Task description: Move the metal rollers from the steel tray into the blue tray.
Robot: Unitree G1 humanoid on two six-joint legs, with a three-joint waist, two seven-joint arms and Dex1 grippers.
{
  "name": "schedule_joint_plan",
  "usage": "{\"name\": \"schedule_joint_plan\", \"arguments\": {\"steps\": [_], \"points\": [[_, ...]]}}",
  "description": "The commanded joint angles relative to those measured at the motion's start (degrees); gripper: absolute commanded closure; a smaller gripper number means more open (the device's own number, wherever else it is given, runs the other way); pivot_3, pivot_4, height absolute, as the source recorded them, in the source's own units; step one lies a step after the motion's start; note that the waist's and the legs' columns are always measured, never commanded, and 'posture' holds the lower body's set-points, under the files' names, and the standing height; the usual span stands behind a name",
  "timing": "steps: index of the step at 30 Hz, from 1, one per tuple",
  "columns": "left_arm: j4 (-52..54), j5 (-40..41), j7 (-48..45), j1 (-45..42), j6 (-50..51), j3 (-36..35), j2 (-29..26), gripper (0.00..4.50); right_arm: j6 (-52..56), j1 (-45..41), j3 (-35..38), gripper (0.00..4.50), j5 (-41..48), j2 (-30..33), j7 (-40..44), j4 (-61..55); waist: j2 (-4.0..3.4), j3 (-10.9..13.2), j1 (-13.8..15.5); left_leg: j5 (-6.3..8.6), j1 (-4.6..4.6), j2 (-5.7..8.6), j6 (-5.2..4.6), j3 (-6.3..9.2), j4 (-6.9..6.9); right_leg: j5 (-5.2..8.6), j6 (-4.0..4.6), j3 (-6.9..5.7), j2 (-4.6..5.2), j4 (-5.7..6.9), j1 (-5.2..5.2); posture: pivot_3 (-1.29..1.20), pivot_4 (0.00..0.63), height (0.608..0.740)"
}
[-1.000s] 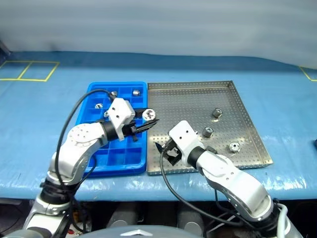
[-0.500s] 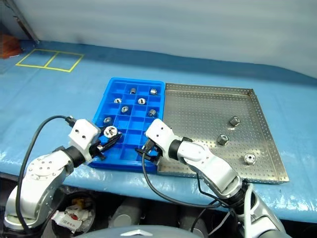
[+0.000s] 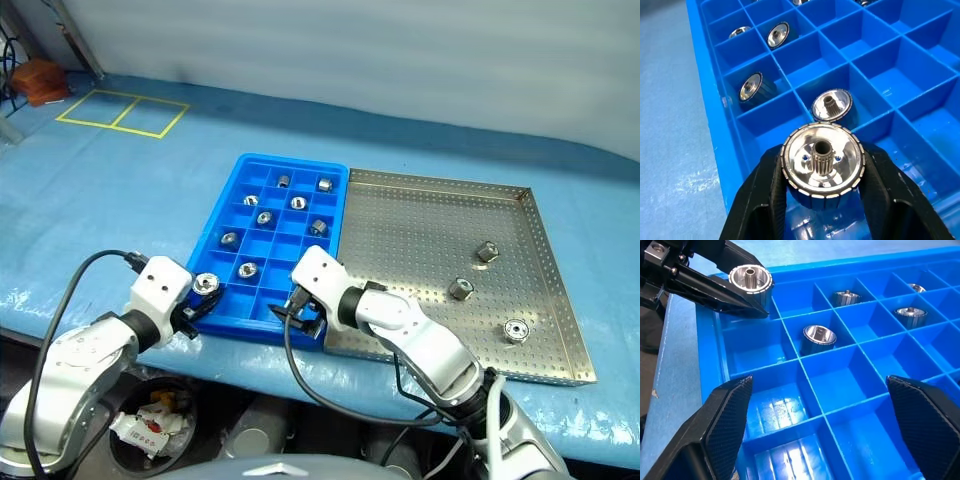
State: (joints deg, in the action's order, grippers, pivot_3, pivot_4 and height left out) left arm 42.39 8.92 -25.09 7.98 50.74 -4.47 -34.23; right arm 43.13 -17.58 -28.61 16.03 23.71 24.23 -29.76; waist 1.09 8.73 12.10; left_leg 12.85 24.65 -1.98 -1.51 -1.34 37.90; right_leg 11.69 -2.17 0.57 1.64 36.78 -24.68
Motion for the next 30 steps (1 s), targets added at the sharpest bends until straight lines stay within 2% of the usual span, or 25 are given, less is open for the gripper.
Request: {"name": "schedule_joint_plan", "arguments": {"steps": [1,4,12,13,17,20,23,26,30], "points": [[0.62,-0.31,0.18,-0.33,1.15,-1.68,-1.55,2.8,-0.03,0.25,1.6,0.0,-0.39,-0.6,0.28,-3.02,-0.01,0.01,-0.04,0.0,0.0,-0.01,0.01,0.0,-0.01,0.0,0.01,-0.01,0.0,0.0,0.0,0.42,0.15,0.74],[0.65,0.23,-0.02,-0.37,1.89,-1.78,-2.07,2.8,-0.02,0.44,1.77,0.0,-0.63,-0.76,0.26,-3.05,-0.03,0.02,-0.1,0.01,0.0,-0.03,0.02,0.0,-0.01,0.01,0.02,-0.02,-0.01,0.0,-0.01,0.41,0.15,0.74],[1.36,1.94,-1.4,-1.83,2.67,-2.26,-3.15,0.18,0.7,2.02,2.88,0.0,-1.07,-0.79,-0.2,-4.53,-0.04,0.02,-0.2,0.03,0.0,-0.04,0.07,-0.01,-0.05,0.03,0.04,-0.04,-0.01,-0.04,-0.03,0.39,0.15,0.74],[1.44,2.42,-1.7,-2.39,2.5,-2.29,-3.01,0.03,0.99,2.45,3.17,0.0,-1.14,-0.74,-0.35,-4.96,-0.04,0.02,-0.2,0.04,0.01,-0.04,0.08,0.0,-0.05,0.03,0.05,-0.04,-0.01,-0.04,-0.03,0.39,0.15,0.74],[1.04,4.5,-1.61,-6.21,0.88,-1.85,-0.28,0.03,2.3,4.55,5.02,0.0,-1.32,-0.38,-1.31,-7.03,-0.04,0.02,-0.23,0.05,0.02,-0.05,0.09,0.01,-0.05,0.04,0.05,-0.07,-0.01,-0.07,-0.02,0.35,0.15,0.74],[-0.89,6.66,-0.62,-11.08,-0.7,-0.72,4.38,0.03,4.08,7.17,7.86,0.0,-1.31,-0.27,-3.05,-9.61,-0.04,0.02,-0.25,0.04,0.03,-0.03,0.1,0.02,-0.01,0.04,0.05,-0.09,0.01,-0.08,0.02,0.29,0.15,0.74],[-5.5,7.32,3.16,-16.61,-4.34,1.33,13.14,0.03,6.78,10.72,11.7,0.0,-2.18,-0.99,-6.9,-12.9,-0.05,0.01,-0.58,0.04,0.02,-0.01,0.09,0.0,0.02,0.03,0.04,-0.07,0.02,-0.08,0.06,0.23,0.15,0.74],[-10.32,6.43,5.29,-19.44,-8.95,3.92,19.09,0.03,9.4,13.92,14.43,0.0,-3.25,-1.35,-10.07,-15.72,0.01,-0.03,-2.1,0.04,0.04,0.03,0.08,-0.09,0.04,0.02,0.03,-0.06,-0.03,-0.09,0.1,0.14,0.15,0.74],[-16.26,5.38,4.74,-21.44,-14.67,9.5,23.2,0.03,13.55,17.43,17.59,0.0,-5.91,-3.71,-16.3,-17.99,0.02,-0.04,-5.19,0.03,0.05,0.31,0.07,-0.08,0.04,0.02,0.05,0.0,-0.03,-0.05,0.1,0.07,0.15,0.74]]}}
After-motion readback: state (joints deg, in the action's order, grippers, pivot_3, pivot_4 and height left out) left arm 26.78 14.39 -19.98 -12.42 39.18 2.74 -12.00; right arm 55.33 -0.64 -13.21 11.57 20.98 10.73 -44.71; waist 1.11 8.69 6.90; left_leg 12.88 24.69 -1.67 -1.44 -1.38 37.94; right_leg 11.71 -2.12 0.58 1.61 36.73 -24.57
